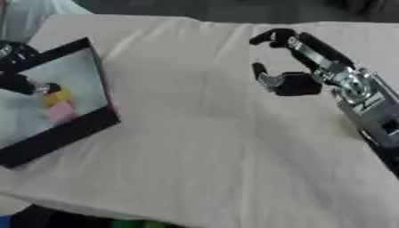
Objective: Pick up the objects with one hand, pass them to the other hand, and then place them into the box on the other side of the table.
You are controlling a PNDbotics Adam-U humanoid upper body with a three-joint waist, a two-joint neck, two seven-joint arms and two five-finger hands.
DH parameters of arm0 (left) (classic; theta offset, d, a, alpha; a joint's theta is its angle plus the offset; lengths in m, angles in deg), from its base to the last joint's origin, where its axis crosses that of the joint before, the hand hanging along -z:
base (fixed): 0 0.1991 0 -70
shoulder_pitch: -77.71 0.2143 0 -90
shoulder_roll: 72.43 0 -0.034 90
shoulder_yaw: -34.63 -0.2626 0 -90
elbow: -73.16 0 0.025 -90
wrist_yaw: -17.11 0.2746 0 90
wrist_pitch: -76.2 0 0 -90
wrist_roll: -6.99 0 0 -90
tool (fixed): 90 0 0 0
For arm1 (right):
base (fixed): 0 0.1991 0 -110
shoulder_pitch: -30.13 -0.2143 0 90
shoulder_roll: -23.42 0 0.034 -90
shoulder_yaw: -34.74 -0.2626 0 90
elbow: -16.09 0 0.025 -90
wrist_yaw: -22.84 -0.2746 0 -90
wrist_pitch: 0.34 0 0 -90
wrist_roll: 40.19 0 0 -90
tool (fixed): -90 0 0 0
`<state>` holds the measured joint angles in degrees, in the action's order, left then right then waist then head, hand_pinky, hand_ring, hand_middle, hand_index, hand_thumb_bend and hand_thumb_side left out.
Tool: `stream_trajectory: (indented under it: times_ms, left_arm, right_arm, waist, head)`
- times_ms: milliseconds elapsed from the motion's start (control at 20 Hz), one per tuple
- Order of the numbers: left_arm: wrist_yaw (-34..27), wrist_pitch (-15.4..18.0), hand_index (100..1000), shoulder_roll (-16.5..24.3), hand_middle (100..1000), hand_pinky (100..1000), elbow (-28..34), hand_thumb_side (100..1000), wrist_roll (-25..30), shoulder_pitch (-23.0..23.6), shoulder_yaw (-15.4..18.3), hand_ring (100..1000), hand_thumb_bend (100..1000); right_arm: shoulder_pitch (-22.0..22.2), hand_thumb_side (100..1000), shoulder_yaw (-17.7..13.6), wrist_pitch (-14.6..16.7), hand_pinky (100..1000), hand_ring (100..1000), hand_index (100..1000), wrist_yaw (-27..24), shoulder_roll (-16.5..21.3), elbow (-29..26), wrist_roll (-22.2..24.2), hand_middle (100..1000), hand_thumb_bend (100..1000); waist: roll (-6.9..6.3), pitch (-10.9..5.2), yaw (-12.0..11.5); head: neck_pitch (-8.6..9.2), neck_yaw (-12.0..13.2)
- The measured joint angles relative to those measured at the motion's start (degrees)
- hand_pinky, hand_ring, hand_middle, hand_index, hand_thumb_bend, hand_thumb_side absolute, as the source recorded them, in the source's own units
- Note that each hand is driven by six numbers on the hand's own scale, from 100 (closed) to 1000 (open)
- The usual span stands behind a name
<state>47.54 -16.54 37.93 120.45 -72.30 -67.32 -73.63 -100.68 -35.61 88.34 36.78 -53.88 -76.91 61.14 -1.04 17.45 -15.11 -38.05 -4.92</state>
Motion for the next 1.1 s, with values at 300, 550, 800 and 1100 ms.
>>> stream_trajectory:
  times_ms: [300,550,800,1100]
  left_arm:
    - [-0.53,-0.38,837,-0.25,766,879,1.38,628,-2.06,-0.09,1.54,795,532]
    - [-4.87,-1.71,823,0.33,795,901,7.84,596,-3.59,-0.01,1.85,819,469]
    - [-7.84,-4.01,819,2.68,805,911,12.58,599,-4.46,1.85,2.35,828,443]
    - [-9.51,-5.41,805,4.15,790,907,14.08,584,-4.85,3.17,2.77,825,444]
  right_arm:
    - [0.0,250,0.0,-0.12,931,951,847,-0.03,0.1,-0.86,0.12,824,100]
    - [0.22,237,-0.16,-0.32,930,947,863,-0.1,2.96,-3.69,0.86,832,100]
    - [3.28,203,-1.24,-2.3,929,951,885,0.11,6.96,-8.61,3.43,851,100]
    - [6.08,243,-2.71,-4.94,937,948,905,2.59,11.54,-13.47,6.25,861,100]
  waist:
    - [-0.13,0.09,0.32]
    - [0.4,-1.01,1.97]
    - [1.5,-2.24,5.41]
    - [1.57,-2.75,7.74]
  head:
    - [-0.16,-3.13]
    - [-2.12,-5.8]
    - [-3.71,-5.75]
    - [-4.37,-4.66]
